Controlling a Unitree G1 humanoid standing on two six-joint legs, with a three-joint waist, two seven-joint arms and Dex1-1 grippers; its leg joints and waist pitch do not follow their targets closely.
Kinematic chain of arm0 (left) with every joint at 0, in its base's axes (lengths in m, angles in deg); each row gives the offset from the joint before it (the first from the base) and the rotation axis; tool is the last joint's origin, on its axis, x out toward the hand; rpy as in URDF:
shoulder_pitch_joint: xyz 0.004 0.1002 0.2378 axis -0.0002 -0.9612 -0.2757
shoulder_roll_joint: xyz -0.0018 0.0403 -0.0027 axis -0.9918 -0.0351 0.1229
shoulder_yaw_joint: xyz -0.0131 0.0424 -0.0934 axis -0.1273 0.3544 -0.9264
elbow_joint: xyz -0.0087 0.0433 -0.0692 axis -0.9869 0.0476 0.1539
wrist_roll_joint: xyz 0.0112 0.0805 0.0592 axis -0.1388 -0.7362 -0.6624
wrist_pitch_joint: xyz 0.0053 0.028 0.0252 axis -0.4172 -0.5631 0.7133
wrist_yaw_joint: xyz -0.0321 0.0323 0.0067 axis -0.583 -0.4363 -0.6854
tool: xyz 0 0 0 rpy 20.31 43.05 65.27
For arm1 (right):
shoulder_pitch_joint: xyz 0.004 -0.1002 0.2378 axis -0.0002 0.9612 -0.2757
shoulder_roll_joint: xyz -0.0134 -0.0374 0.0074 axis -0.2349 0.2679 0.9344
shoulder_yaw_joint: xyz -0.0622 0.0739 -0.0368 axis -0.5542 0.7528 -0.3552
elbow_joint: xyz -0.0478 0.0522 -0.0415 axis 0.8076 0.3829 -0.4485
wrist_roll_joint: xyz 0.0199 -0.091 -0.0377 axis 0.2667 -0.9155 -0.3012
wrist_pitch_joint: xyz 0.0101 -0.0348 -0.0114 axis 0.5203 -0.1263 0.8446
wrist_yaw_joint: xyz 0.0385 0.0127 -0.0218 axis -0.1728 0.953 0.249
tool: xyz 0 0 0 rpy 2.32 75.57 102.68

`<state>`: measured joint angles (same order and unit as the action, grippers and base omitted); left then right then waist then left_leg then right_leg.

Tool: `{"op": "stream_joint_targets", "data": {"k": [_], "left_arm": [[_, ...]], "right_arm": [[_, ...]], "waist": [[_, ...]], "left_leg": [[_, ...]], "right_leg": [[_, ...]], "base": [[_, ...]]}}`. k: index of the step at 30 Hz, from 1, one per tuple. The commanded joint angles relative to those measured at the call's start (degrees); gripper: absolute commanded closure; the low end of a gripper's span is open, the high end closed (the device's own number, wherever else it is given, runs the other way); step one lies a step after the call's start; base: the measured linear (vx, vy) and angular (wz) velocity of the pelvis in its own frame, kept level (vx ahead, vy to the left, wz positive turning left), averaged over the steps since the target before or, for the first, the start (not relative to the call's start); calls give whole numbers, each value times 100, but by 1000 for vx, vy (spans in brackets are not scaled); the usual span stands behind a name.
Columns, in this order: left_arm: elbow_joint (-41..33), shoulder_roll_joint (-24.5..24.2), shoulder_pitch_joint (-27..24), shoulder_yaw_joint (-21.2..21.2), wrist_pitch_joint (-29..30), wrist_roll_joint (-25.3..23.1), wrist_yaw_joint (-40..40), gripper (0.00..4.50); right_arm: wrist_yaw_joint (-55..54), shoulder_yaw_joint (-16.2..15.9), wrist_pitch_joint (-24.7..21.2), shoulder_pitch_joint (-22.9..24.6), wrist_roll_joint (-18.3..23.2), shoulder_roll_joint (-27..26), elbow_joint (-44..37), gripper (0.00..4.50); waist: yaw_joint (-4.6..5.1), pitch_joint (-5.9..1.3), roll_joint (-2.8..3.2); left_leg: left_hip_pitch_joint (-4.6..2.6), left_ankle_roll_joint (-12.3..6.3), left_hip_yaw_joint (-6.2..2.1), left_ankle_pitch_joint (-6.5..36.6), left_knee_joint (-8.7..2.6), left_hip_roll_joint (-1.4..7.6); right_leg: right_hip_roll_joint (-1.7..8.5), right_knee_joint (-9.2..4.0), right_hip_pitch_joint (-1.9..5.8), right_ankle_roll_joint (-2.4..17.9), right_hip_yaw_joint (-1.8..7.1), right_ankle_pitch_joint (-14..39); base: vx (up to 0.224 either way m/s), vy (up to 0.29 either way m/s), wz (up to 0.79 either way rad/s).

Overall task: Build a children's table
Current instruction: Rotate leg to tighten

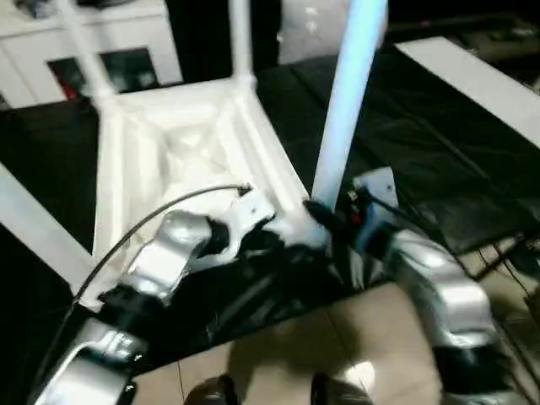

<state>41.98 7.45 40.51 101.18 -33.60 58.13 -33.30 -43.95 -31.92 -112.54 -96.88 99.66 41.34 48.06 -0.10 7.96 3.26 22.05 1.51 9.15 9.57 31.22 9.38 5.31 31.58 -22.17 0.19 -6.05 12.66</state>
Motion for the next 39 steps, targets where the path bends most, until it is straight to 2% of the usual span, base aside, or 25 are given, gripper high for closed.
{"op": "stream_joint_targets", "data": {"k": [1,2,3,4,5,6,7,8,9,10,11,13,14,15,16,19,22,23,25,26,28,31,35,38,39], "left_arm": [[-41,482,236,-40,9,98,-606,450],[1,569,278,-85,22,63,-770,450],[32,707,342,-149,31,22,-999,450],[41,743,360,-163,22,11,-1059,450],[52,786,381,-180,7,-3,-1127,450],[13,797,377,-179,38,-6,-1098,450],[-5,792,372,-176,46,-8,-1076,450],[-37,757,359,-165,27,-13,-1026,450],[-80,706,337,-153,23,-7,-968,450],[-141,628,302,-138,10,4,-880,450],[-224,519,241,-124,-33,48,-702,450],[-239,494,222,-123,-48,48,-649,450],[-341,308,106,-100,-144,67,-400,450],[-357,265,82,-91,-170,66,-346,450],[-385,188,41,-73,-216,64,-251,450],[-514,-178,-153,16,-404,116,219,450],[-601,-492,-284,165,-805,182,783,450],[-627,-634,-326,249,-955,198,1045,450],[-609,-932,-372,450,-1383,197,1596,450],[-607,-1018,-395,485,-1471,263,1834,450],[-613,-1082,-412,502,-1511,329,2012,450],[-485,-1316,-315,592,-1722,481,2718,450],[-314,-1401,-183,677,-1928,511,3031,450],[-140,-1381,-75,746,-2159,511,3210,450],[-107,-1366,-54,753,-2192,488,3231,450]], "right_arm": [[-166,-603,-302,67,157,-542,554,246],[-376,-574,-268,-47,108,-709,697,246],[-587,-567,-126,-270,26,-974,1002,246],[-633,-563,-78,-336,9,-1045,1098,246],[-678,-557,-14,-417,-14,-1130,1219,211],[-700,-534,159,-464,-97,-1166,1293,176],[-701,-516,222,-474,-123,-1169,1304,176],[-665,-461,295,-478,-110,-1143,1289,172],[-583,-447,348,-460,-102,-1066,1222,172],[-449,-425,414,-428,-86,-943,1116,153],[-206,-374,518,-353,-72,-742,950,137],[-134,-337,579,-345,-73,-684,943,129],[270,-281,696,-234,-20,-324,764,127],[364,-273,709,-208,-1,-246,722,99],[530,-259,732,-162,33,-108,648,99],[1361,-191,867,30,235,532,321,69],[2115,-140,892,148,476,1008,110,45],[2453,-118,920,177,568,1199,75,37],[3077,-129,989,182,692,1568,113,22],[3354,-177,1011,177,734,1725,123,4],[3579,-220,1046,169,763,1856,138,4],[4769,-426,976,57,1070,2398,279,4],[5314,-676,1068,-115,984,2634,483,38],[5613,-848,1156,-317,875,2679,759,70],[5681,-890,1188,-354,835,2687,822,83]], "waist": [[-464,-217,126],[-249,-361,-318],[-272,-339,-278],[-260,-339,-339],[-238,-241,-379],[-316,-320,-91],[-197,-460,-112],[-209,-556,-19],[-132,-458,-11],[-127,-451,-60],[-150,-481,-127],[-185,-504,-134],[-194,-513,-124],[-209,-541,-156],[-207,-567,-150],[-225,-628,-164],[-257,-649,-151],[-276,-671,-173],[-347,-663,-146],[-374,-649,-137],[-404,-633,-132],[-491,-676,-172],[-541,-685,-170],[-563,-696,-225],[-584,-699,-212]], "left_leg": [[386,558,132,5182,-1295,461],[-298,620,57,3459,-592,238],[-576,448,-272,2048,462,72],[-377,195,-358,719,629,-160],[409,256,-464,-8,490,-159],[169,493,-482,260,-120,161],[-69,400,-451,677,-175,262],[-168,337,-438,595,-164,285],[-62,212,-406,972,-251,289],[-16,171,-374,1457,-273,259],[-13,68,-321,1561,-258,242],[13,-73,-266,1312,-242,259],[19,-94,-256,1185,-240,263],[26,-173,-241,966,-218,273],[24,-216,-231,818,-204,281],[25,-595,-166,145,-111,272],[0,-781,-135,114,-82,280],[-12,-822,-122,160,-74,299],[-39,-787,-111,362,-76,330],[-62,-715,-96,487,-83,340],[-88,-577,-68,662,-105,364],[-126,-499,-28,726,-90,366],[-101,-508,11,676,-79,377],[-91,-420,14,817,-79,372],[-104,-374,15,834,-77,379]], "right_leg": [[-133,885,480,297,93,788],[320,208,-12,114,638,3250],[1108,-628,-362,517,697,4999],[969,-803,-314,470,829,5468],[904,-373,479,305,552,4840],[544,-211,344,593,410,2870],[243,-15,173,802,389,1255],[260,44,161,1030,407,530],[268,-10,189,1276,426,232],[306,-62,249,1319,440,561],[359,-107,267,1297,466,875],[400,-132,271,1254,494,1029],[392,-128,267,1254,492,973],[382,-101,286,1253,483,734],[378,-72,295,1298,486,529],[345,40,304,1564,468,-568],[349,48,293,1665,466,-592],[350,53,301,1680,475,-505],[351,35,265,1677,474,-92],[342,26,235,1683,477,87],[341,10,208,1695,485,324],[339,31,217,1682,486,382],[345,53,196,1697,495,335],[375,26,201,1631,494,603],[383,22,191,1610,500,670]], "base": [[-117,-9,10],[22,-85,5],[22,-85,5],[76,-52,-44],[70,70,-45],[70,70,-45],[0,0,0],[-30,-39,18],[-30,-39,18],[0,0,0],[0,0,0],[0,0,0],[0,0,0],[0,0,0],[0,0,0],[0,0,0],[0,0,0],[0,0,0],[0,0,0],[0,0,0],[0,0,0],[0,0,0],[0,0,0],[0,0,0],[0,0,0]]}}
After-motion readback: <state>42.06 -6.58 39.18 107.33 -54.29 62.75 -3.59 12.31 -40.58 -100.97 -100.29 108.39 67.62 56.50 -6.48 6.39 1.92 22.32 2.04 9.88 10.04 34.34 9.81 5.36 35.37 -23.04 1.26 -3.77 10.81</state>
